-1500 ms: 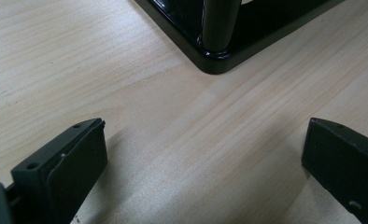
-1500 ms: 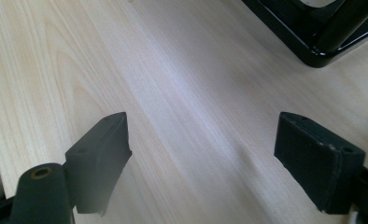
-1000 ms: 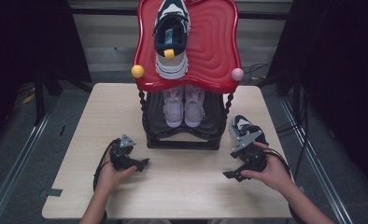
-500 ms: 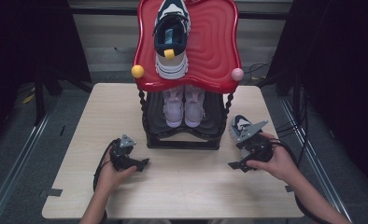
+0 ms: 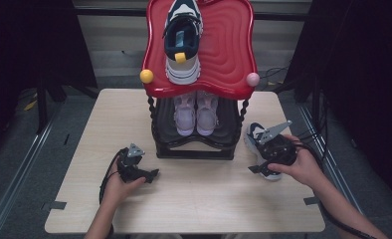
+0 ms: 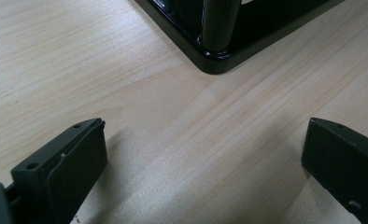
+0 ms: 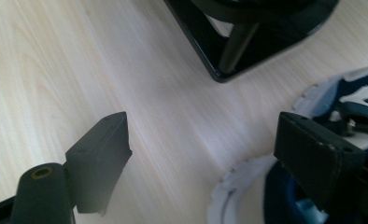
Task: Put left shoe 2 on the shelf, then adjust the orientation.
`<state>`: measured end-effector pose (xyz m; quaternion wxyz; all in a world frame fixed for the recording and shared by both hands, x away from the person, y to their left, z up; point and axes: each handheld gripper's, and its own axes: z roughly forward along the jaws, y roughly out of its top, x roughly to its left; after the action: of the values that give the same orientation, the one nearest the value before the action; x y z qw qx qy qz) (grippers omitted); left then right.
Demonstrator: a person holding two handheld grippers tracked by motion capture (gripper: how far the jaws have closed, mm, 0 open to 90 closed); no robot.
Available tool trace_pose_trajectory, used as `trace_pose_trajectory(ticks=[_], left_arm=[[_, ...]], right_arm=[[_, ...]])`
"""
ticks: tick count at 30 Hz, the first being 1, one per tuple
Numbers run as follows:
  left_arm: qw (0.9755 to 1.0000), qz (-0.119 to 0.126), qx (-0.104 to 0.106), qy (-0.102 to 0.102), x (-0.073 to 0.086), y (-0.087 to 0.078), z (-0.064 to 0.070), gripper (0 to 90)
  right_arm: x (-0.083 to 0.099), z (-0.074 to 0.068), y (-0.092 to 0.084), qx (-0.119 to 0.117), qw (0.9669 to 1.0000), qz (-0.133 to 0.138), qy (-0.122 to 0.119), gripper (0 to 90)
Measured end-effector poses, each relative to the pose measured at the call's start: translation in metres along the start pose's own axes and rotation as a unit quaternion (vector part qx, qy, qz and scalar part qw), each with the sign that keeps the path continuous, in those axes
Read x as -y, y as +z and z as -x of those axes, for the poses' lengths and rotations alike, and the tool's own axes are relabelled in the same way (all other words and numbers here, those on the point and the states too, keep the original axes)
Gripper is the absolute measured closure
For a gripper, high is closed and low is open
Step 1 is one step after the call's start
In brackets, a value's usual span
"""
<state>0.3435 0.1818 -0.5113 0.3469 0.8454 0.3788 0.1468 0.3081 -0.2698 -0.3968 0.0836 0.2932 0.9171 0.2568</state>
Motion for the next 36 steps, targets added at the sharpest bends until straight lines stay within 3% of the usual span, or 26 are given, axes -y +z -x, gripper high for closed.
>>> trace_pose_trajectory(ticks=[17, 23, 36], left_arm=[[1.0000, 0.000, 0.000, 0.000, 0.000, 0.000, 0.000, 0.0], [1.0000, 0.000, 0.000, 0.000, 0.000, 0.000, 0.000, 0.0], [1.0000, 0.000, 0.000, 0.000, 0.000, 0.000, 0.000, 0.0]], right_arm=[[0.011, 0.016, 0.002, 0.025, 0.9982, -0.053, -0.016, 21.2], [0.018, 0.017, 0.007, 0.030, 0.9956, -0.086, -0.025, 21.7], [0.025, 0.017, 0.008, 0.026, 0.9950, -0.095, -0.019, 23.8]])
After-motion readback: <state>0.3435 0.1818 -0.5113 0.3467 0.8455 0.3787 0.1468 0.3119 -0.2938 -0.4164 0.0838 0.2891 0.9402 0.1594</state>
